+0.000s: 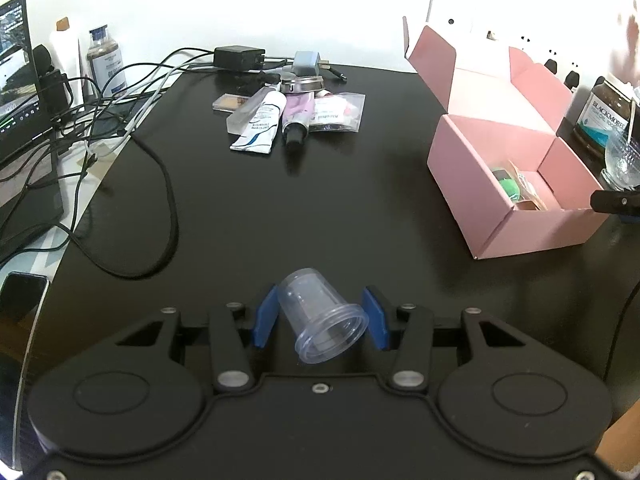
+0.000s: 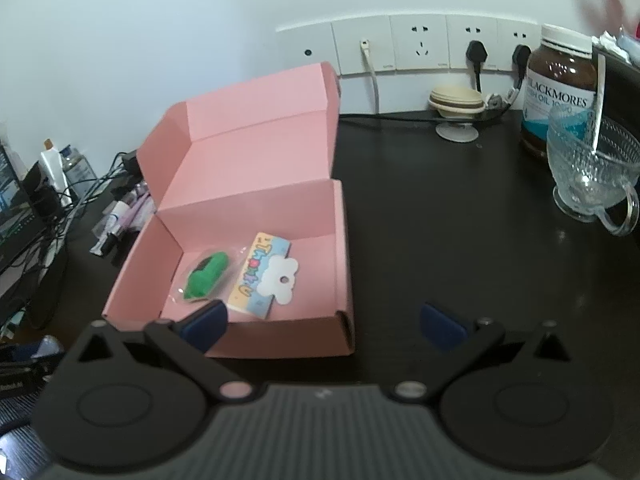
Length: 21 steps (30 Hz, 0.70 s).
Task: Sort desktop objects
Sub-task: 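Carry the clear cup with the left gripper down into the pink box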
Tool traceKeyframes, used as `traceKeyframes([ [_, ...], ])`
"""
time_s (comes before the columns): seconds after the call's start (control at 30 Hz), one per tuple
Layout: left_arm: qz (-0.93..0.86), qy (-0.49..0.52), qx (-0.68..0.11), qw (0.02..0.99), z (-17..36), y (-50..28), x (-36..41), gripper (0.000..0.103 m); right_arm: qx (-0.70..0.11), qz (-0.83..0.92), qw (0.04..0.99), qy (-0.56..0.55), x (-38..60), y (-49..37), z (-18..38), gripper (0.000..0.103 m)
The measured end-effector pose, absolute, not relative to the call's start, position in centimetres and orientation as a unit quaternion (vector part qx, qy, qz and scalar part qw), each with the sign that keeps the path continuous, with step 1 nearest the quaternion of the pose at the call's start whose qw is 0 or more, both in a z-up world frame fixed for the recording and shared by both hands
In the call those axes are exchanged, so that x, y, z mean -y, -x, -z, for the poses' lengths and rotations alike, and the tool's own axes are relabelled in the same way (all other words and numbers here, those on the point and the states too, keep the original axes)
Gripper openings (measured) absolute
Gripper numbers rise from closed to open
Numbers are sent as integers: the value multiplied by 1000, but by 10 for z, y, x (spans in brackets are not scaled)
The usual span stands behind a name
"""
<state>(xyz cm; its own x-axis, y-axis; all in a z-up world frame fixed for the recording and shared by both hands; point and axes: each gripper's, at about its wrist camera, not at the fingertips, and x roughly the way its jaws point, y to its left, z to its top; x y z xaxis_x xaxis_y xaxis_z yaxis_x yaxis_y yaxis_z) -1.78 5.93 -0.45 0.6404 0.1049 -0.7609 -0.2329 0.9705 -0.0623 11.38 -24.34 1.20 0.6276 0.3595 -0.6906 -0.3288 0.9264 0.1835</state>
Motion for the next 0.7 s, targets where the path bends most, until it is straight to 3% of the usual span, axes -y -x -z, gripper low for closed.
traceKeyframes([
  [0.7,-103,79,-402,906,-6,18,-63,47,-401,-213,891,3,226,-127,-8,102],
])
